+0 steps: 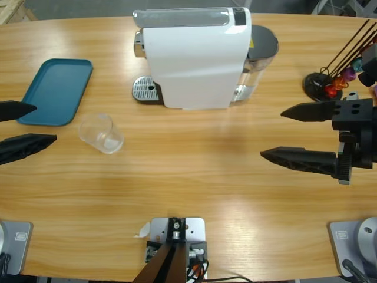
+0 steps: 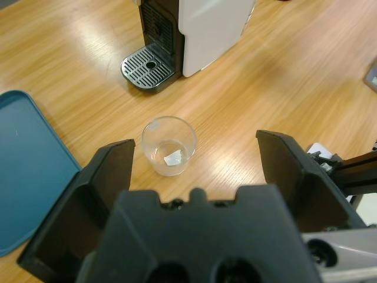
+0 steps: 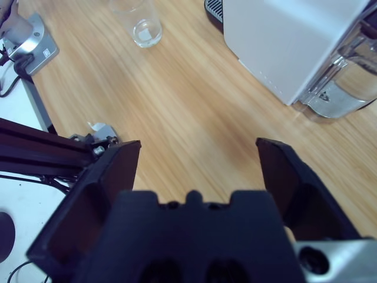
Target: Pour coffee
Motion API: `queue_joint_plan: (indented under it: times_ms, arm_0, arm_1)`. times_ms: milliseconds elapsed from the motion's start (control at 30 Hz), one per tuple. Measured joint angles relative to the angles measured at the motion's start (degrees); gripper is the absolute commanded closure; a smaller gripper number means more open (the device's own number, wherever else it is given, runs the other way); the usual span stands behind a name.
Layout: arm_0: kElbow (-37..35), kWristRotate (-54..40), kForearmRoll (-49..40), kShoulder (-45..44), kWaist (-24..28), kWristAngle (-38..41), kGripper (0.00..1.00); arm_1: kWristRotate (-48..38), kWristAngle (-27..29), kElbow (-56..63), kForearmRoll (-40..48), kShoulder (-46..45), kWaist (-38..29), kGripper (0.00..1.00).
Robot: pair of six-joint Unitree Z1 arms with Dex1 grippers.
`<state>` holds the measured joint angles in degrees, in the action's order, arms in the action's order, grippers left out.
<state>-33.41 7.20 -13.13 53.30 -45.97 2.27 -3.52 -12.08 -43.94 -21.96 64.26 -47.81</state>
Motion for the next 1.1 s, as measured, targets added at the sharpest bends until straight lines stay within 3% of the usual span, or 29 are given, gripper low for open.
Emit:
queue_joint_plan:
  times_ms: [567,800,900,1000,1100]
  arm_0:
    - [-0.2,0.4,0.7,2.9,-0.1,-2.5,0.11]
    - [-10.2,4.9,0.9,5.1,-0.1,-2.2,0.118]
    - [-14.5,12.5,3.7,9.2,1.7,2.4,0.12]
    - [-15.4,19.9,8.9,13.8,7.5,10.7,0.187]
    - [-15.6,27.1,16.1,19.6,14.2,20.5,0.193]
  arm_1:
    - [-1.2,0.9,3.9,2.9,-1.7,0.0,0.105]
    - [-1.3,0.9,4.1,3.0,-1.6,0.0,0.105]
    - [-1.3,0.9,4.1,3.0,-1.6,0.0,0.105]
    - [-1.3,0.9,4.1,3.0,-1.6,0.0,0.105]
    - [-1.3,0.9,4.1,3.0,-1.6,0.0,0.105]
